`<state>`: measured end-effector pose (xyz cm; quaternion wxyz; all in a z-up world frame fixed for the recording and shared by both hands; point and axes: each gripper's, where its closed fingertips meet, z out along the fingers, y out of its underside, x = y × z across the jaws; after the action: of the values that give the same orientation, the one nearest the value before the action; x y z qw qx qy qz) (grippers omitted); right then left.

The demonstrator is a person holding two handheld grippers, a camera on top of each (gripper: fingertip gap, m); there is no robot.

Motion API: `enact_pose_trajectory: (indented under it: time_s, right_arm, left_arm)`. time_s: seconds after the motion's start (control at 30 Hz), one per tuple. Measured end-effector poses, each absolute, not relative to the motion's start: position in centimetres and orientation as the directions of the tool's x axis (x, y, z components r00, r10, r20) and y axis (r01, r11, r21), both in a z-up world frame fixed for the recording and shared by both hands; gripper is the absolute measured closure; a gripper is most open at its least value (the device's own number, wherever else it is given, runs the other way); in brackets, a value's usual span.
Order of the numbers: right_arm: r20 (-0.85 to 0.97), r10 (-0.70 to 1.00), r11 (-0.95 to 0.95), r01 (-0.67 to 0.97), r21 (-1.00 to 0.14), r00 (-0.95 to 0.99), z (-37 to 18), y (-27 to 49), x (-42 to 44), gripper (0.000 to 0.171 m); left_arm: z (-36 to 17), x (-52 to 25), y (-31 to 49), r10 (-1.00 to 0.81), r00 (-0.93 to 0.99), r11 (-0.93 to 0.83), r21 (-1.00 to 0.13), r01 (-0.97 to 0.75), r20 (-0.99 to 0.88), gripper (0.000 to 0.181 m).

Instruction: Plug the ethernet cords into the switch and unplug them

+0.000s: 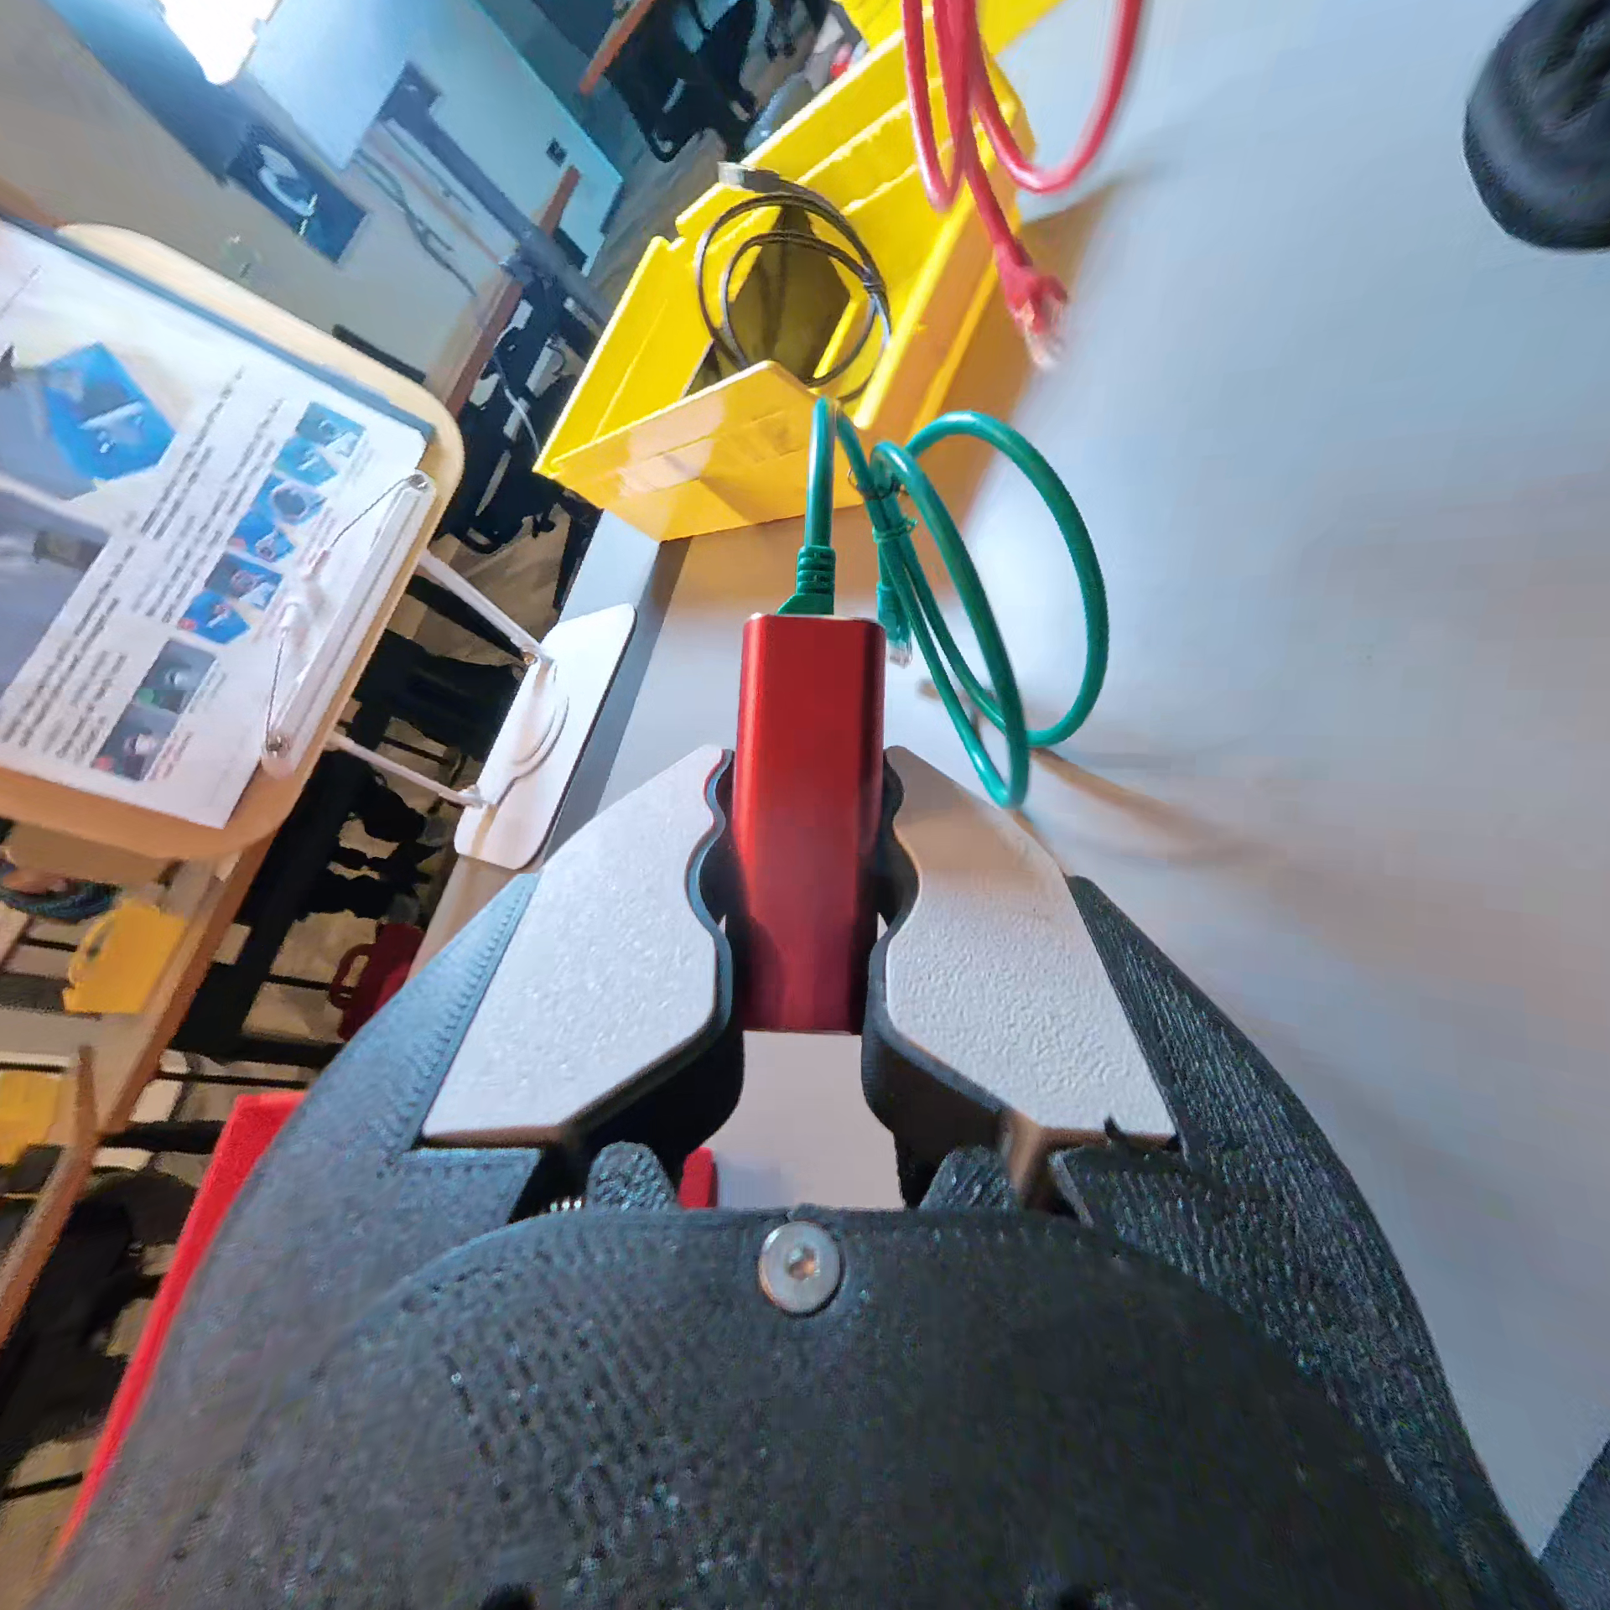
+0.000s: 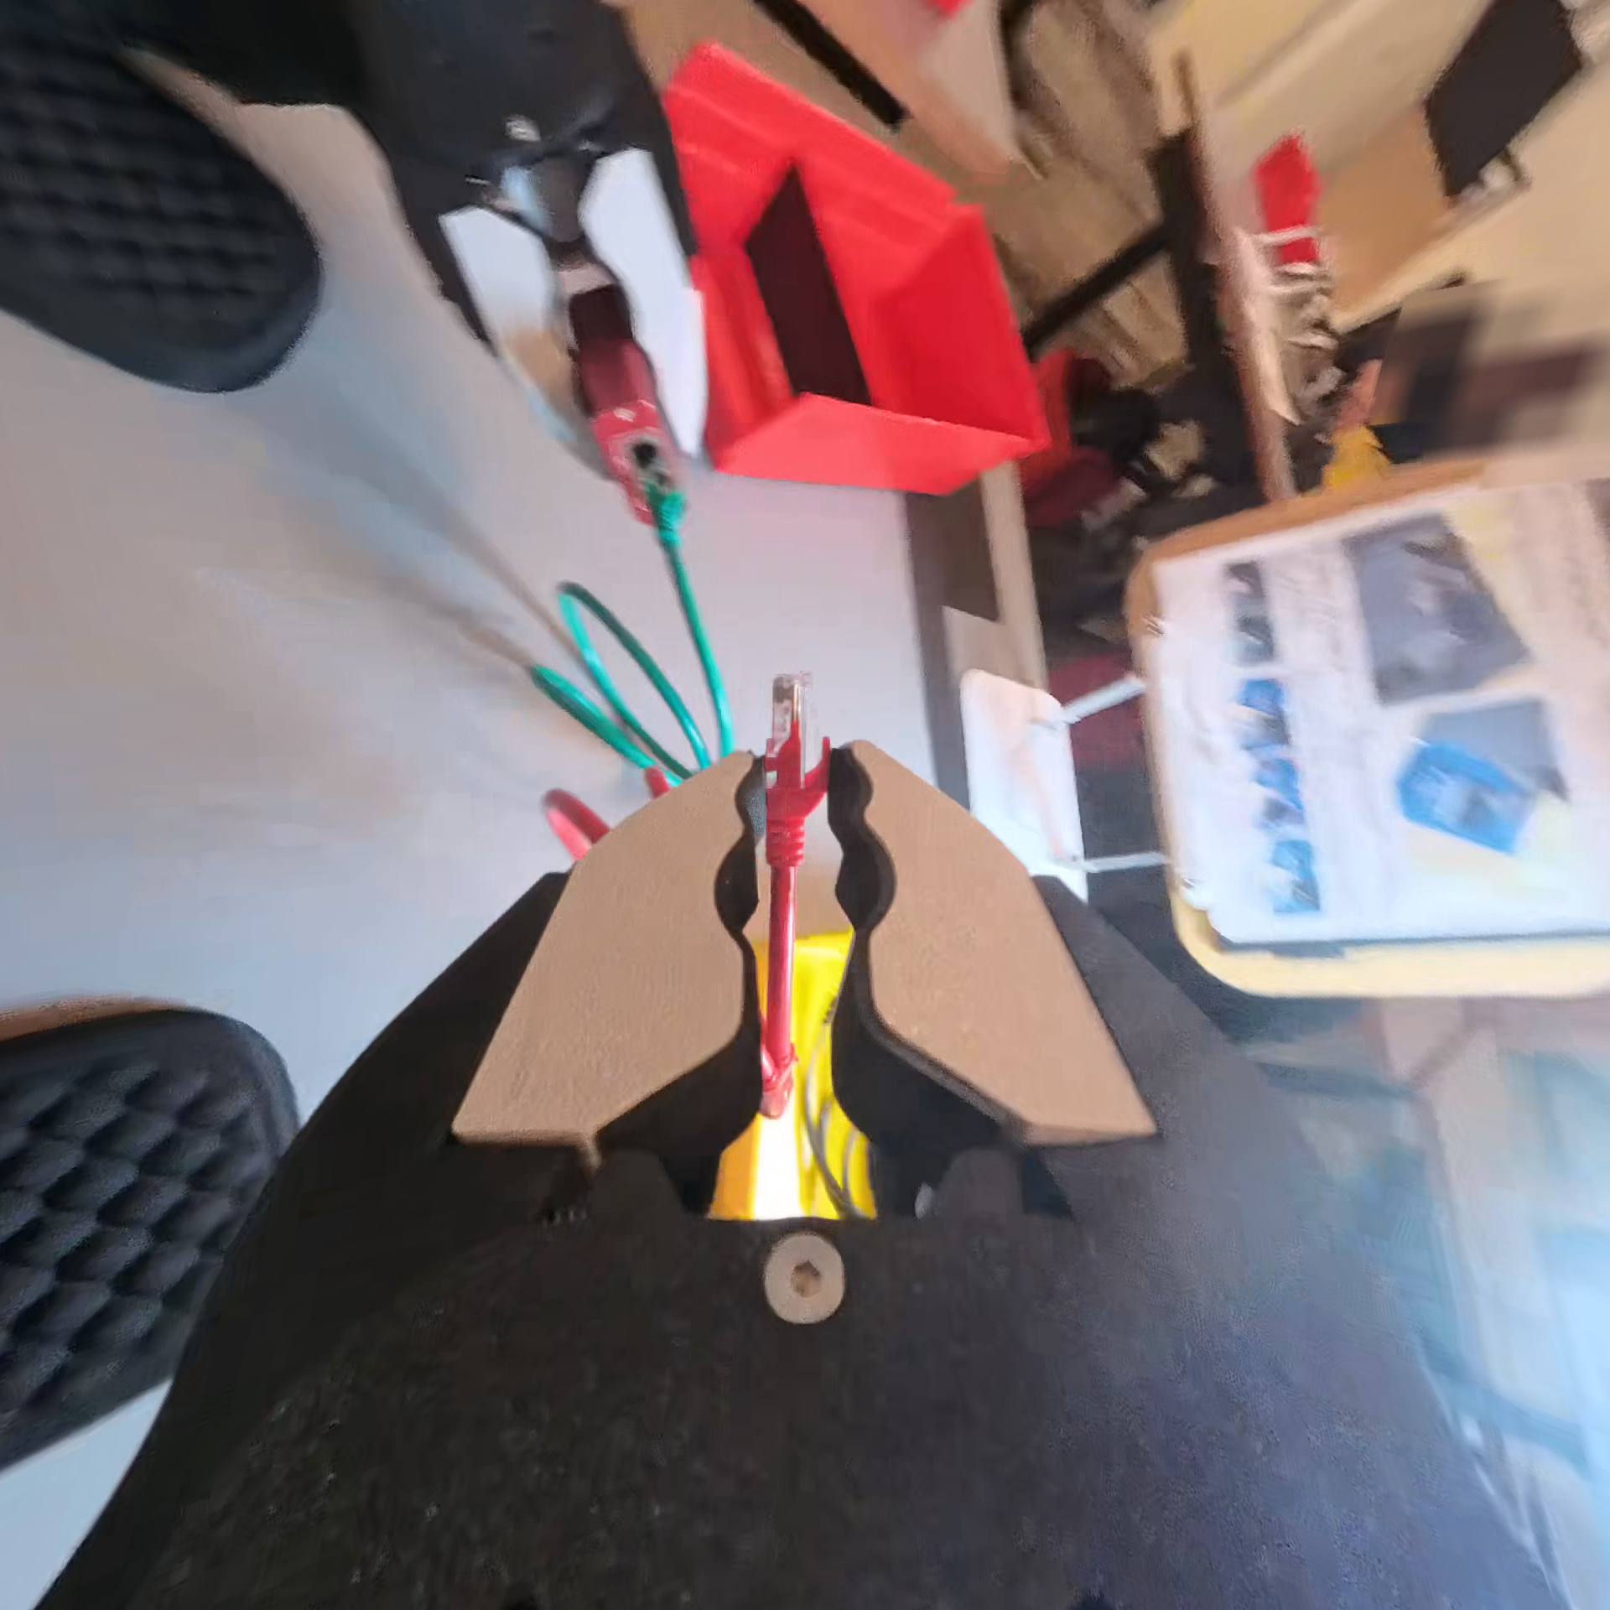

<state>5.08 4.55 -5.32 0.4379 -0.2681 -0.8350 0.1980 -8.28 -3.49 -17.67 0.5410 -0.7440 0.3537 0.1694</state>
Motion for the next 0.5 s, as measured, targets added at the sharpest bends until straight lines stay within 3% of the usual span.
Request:
enact_pose_trajectory:
  time_s: [0.03,0.17,0.3,0.37,0.5]
  right_arm:
    - [0.645,0.635,0.771,0.303,-0.56,-0.425,-3.6,6.1,5.4,0.157]
    - [0.754,0.603,0.772,0.429,-0.469,-0.261,0.2,12.2,5.4,0.158]
    - [0.841,0.523,0.765,0.511,-0.392,-0.138,-1.1,17.4,3.3,0.157]
    - [0.858,0.506,0.745,0.545,-0.384,-0.087,-4.6,20.2,2.1,0.157]
    - [0.807,0.577,0.657,0.659,-0.367,-0.126,-18.5,24.1,1.8,0.157]
  left_arm:
    - [-17.4,-8.6,-3.5,-0.333,0.719,-0.161,-0.714,-0.681,-0.611,0.152]
    - [-17.3,-9.2,-3.5,-0.309,0.761,-0.149,-0.761,-0.632,-0.571,0.152]
    - [-16.5,-8.9,-3.5,-0.301,0.799,-0.113,-0.812,-0.572,-0.521,0.152]
    - [-15.8,-8.6,-3.8,-0.312,0.827,-0.08,-0.855,-0.513,-0.467,0.152]
    - [-14.9,-8.6,-4.2,-0.321,0.855,-0.044,-0.895,-0.444,-0.408,0.152]
